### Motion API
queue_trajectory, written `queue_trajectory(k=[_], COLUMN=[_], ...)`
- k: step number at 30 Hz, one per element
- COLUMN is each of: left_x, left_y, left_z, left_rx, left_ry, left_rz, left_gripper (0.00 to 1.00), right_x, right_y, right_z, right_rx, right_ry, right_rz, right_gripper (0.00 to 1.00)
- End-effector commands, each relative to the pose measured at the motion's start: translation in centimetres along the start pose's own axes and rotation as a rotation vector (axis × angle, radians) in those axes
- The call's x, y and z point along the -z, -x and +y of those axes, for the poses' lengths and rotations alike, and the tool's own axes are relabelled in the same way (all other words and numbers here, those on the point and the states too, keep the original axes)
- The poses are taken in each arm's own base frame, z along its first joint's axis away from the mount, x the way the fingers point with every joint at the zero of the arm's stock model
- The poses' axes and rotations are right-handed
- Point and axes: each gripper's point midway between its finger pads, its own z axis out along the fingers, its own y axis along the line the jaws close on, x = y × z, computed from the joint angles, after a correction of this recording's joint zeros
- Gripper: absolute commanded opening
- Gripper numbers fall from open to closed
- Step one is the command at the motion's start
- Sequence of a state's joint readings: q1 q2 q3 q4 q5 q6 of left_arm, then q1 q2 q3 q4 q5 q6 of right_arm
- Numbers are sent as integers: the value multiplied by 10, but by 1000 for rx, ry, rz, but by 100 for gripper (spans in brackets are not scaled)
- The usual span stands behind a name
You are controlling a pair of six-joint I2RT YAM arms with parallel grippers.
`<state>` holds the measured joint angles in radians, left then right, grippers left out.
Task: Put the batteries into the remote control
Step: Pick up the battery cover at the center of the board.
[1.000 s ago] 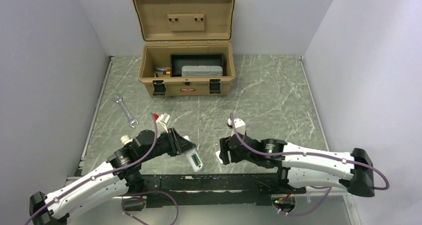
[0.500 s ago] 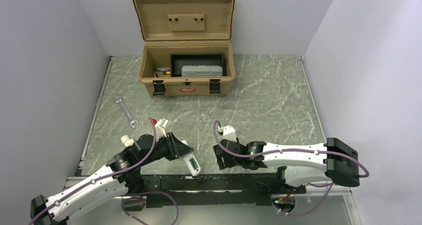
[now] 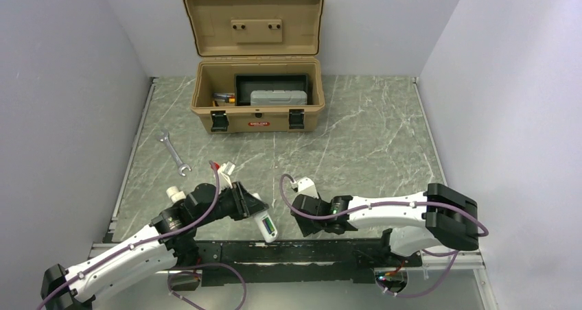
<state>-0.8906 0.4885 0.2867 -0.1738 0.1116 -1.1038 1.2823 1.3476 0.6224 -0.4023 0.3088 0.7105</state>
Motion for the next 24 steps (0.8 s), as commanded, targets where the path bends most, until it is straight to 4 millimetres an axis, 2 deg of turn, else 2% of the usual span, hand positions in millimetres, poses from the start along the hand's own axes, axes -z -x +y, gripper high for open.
queue_trajectory(k=[1, 12, 24], left_x=[6, 7, 6], left_y=[16, 17, 17], left_z=[-35, -35, -36], left_rx=[-28, -24, -27], left_ry=[-106, -106, -111], left_rz=[-43, -51, -48], left_gripper=[0, 0, 0], right_x=[-3, -9, -9], right_y=[10, 3, -8], right_z=[16, -1, -6], right_rx=[17, 37, 37], right_ry=[48, -68, -101], right_rz=[-21, 25, 81], right_gripper=[54, 45, 35])
